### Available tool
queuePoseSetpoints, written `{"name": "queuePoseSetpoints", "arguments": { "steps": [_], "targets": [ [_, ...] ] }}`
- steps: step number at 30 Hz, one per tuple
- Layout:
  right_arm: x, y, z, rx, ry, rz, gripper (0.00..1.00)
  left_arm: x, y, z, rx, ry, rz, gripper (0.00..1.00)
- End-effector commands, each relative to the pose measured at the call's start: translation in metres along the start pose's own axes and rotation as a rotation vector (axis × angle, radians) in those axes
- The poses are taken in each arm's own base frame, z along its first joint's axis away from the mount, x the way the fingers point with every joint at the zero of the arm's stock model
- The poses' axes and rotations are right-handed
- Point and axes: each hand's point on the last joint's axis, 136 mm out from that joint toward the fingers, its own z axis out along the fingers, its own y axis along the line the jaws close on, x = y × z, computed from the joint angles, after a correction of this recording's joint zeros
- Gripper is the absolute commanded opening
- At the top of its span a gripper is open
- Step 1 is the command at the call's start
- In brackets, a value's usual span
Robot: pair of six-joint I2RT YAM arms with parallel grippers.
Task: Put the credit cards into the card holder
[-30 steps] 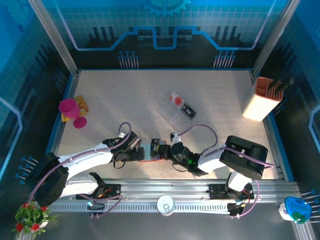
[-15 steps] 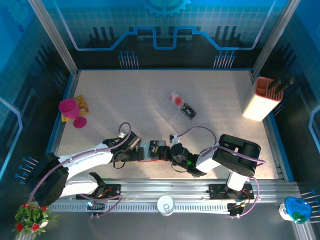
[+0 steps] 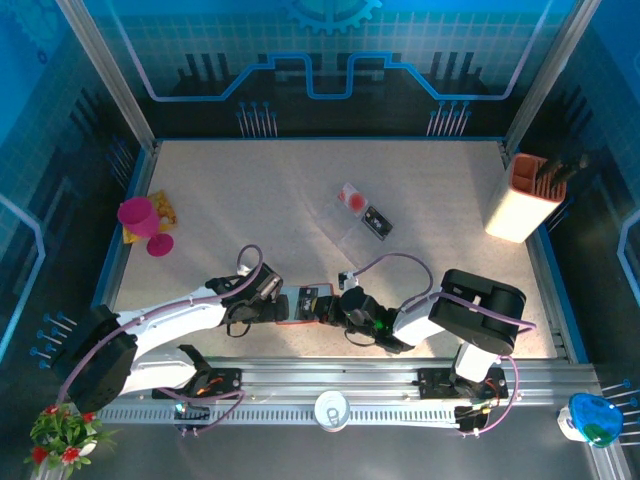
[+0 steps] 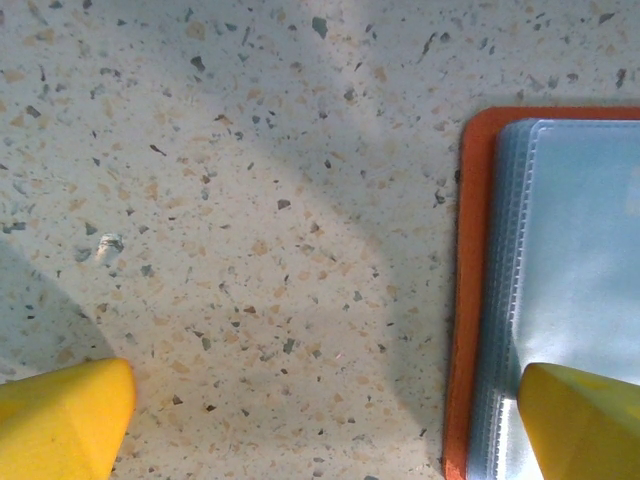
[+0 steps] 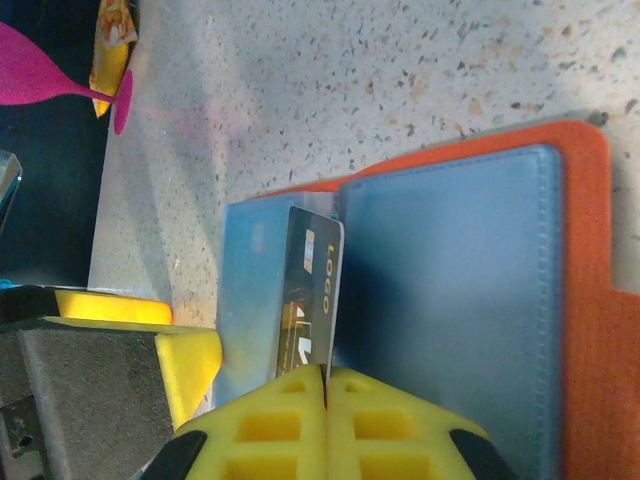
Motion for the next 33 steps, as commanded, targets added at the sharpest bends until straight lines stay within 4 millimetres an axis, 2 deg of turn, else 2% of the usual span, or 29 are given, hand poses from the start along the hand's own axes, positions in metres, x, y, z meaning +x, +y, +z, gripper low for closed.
{"name": "queuePoseSetpoints", "arguments": {
  "steps": [1,11,18,21,23,24,29,33],
  "targets": [
    [0.014,-0.017,0.000,0.072,0.072,-0.002,0.00,0.010,0.012,0.003,-0.050,0.027,-0.001,0.99],
    [0.021,-0.022,0.015,0.089,0.163,0.028,0.00,0.010,0.011,0.003,-0.052,0.028,0.003,0.99],
    [0.030,-0.017,0.029,0.091,0.240,0.003,0.00,0.009,0.011,0.003,-0.048,0.026,0.003,0.99],
    [0.023,-0.007,0.022,0.077,0.258,-0.042,0.30,0.007,0.009,-0.003,-0.038,0.016,0.001,0.99],
    [0.014,0.000,0.014,0.078,0.262,-0.085,0.42,0.000,0.007,-0.012,-0.026,-0.011,-0.002,0.99],
    [0.011,0.002,0.009,0.087,0.263,-0.104,0.44,-0.004,0.006,-0.017,-0.017,-0.029,-0.010,0.99],
    [-0.010,0.009,-0.011,0.171,0.274,-0.221,0.46,-0.020,0.007,-0.039,-0.007,-0.098,-0.057,0.99],
    [-0.017,0.015,-0.012,0.215,0.299,-0.309,0.36,-0.020,0.013,-0.036,-0.038,-0.091,-0.083,0.99]
  ]
}}
